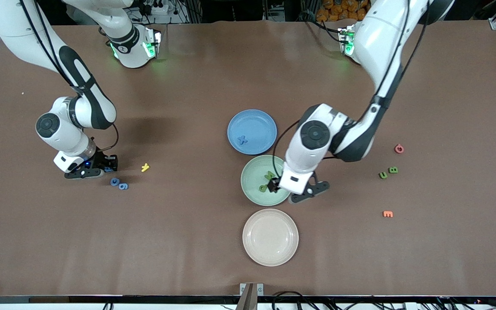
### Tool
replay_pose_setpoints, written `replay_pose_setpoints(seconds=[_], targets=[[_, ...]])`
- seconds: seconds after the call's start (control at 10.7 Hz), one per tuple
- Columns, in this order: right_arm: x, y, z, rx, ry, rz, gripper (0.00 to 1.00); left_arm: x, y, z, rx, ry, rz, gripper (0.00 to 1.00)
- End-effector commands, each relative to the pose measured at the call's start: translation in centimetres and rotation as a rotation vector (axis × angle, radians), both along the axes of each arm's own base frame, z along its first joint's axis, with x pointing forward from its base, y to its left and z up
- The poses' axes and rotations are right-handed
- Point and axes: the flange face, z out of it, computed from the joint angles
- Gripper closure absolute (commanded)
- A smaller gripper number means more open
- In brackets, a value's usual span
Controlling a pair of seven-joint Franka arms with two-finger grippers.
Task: Sort letters by color into matching plates
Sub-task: 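Release the N on the green plate while the right gripper grasps m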
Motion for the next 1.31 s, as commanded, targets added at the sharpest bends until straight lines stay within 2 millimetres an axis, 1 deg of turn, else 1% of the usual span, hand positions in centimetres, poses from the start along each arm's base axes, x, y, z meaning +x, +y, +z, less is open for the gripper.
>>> replay_pose_setpoints(seconds=[0.0, 0.19, 0.28, 0.37, 0.47, 0.56, 0.65, 0.75, 0.84, 0.93, 1.03, 1.12, 1.21], targets=[[-0.8, -0.5, -0.3, 0.005, 0.003, 0.012, 0.63, 1.1, 7.6, 5.7, 0.118, 0.054, -0.115, 0.0], [-0.7, -0.5, -0.3, 0.005, 0.002, 0.01, 0.66, 1.3, 11.8, 7.7, 0.157, 0.114, -0.195, 0.0], [-0.6, -0.5, -0.2, 0.004, 0.0, 0.012, 0.69, 1.4, 14.1, 8.2, 0.16, 0.125, -0.218, 0.0], [-0.6, -0.5, -0.1, 0.004, -0.001, 0.012, 0.69, 1.5, 16.6, 8.0, 0.165, 0.14, -0.229, 0.0], [-0.4, -0.3, 0.3, 0.004, -0.006, 0.015, 0.75, 1.3, 18.5, 7.9, 0.172, 0.153, -0.259, 0.0], [-0.2, -0.3, 0.8, 0.003, -0.01, 0.016, 0.75, 0.7, 20.3, 7.5, 0.177, 0.163, -0.282, 0.0], [-0.1, -0.2, 1.1, 0.003, -0.016, 0.016, 0.75, 0.4, 22.7, 7.3, 0.177, 0.165, -0.278, 0.0], [0.1, 0.0, 1.5, 0.002, -0.024, 0.013, 0.75, -0.5, 23.9, 6.6, 0.18, 0.163, -0.3, 0.0], [0.3, 0.1, 2.0, 0.003, -0.029, 0.012, 0.75, -1.7, 25.9, 5.0, 0.178, 0.147, -0.312, 0.0], [0.4, 0.4, 2.7, 0.006, -0.011, 0.012, 0.75, -3.1, 28.3, 3.2, 0.177, 0.104, -0.319, 0.0], [0.7, 0.6, 3.6, 0.01, 0.014, 0.012, 0.75, -4.6, 30.4, 1.2, 0.175, 0.071, -0.363, 0.0], [1.1, 1.6, 4.5, 0.013, 0.029, 0.02, 0.74, -5.8, 32.4, -0.5, 0.175, 0.045, -0.404, 0.0], [1.6, 2.5, 5.4, 0.015, 0.039, 0.003, 0.74, -6.6, 33.0, -2.0, 0.172, 0.029, -0.424, 0.0]])
